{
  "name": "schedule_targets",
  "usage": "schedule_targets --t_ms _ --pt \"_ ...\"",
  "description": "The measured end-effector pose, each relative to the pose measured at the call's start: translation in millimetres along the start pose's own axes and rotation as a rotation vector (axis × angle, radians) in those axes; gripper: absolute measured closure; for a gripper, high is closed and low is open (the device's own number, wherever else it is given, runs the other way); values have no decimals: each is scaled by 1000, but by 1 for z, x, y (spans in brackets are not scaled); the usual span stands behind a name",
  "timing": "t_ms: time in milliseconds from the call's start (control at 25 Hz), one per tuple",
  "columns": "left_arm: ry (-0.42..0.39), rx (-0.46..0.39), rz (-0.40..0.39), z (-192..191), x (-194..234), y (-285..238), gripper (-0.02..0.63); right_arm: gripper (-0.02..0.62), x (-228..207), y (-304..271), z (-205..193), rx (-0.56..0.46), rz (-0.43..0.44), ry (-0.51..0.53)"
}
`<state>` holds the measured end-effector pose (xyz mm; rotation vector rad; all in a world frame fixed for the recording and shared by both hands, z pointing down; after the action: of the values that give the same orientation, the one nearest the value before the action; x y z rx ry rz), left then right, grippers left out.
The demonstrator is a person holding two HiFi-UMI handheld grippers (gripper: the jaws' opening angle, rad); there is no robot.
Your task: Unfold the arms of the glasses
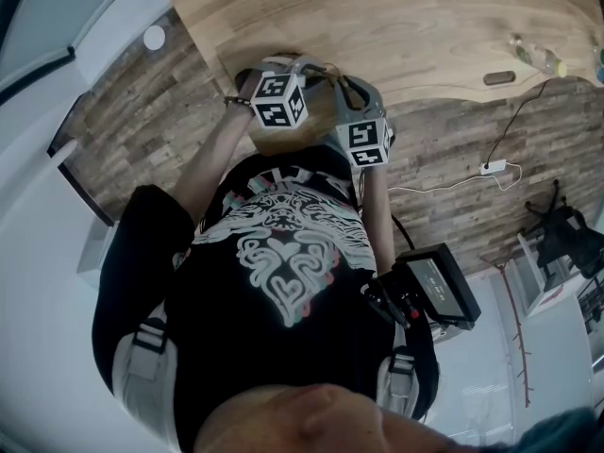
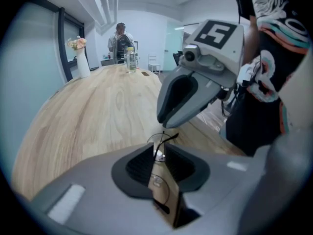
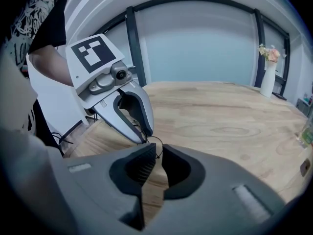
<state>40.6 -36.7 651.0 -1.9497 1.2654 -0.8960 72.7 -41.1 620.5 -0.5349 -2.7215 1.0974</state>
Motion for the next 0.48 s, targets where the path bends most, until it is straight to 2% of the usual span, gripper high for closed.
schedule_targets --t_ms 80,200,480 --pt "-7 9 -13 0 0 -2 549 554 -1 0 -1 5 1 0" --pt "-16 6 -14 1 1 1 608 554 -4 1 -1 7 -8 3" --pt "-27 -40 -4 4 3 12 612 554 -25 3 -8 26 -38 -4"
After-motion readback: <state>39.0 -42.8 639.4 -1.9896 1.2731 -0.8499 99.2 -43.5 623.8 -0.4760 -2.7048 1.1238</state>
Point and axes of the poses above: the fingertips, and each gripper's own axes: y backward along the fingers, x to its left, z out of its top, the point moved 1 cm from there along y, backward along the fingers, and after that the axes turned 9 degrees about -z, right-handed, at the moved point
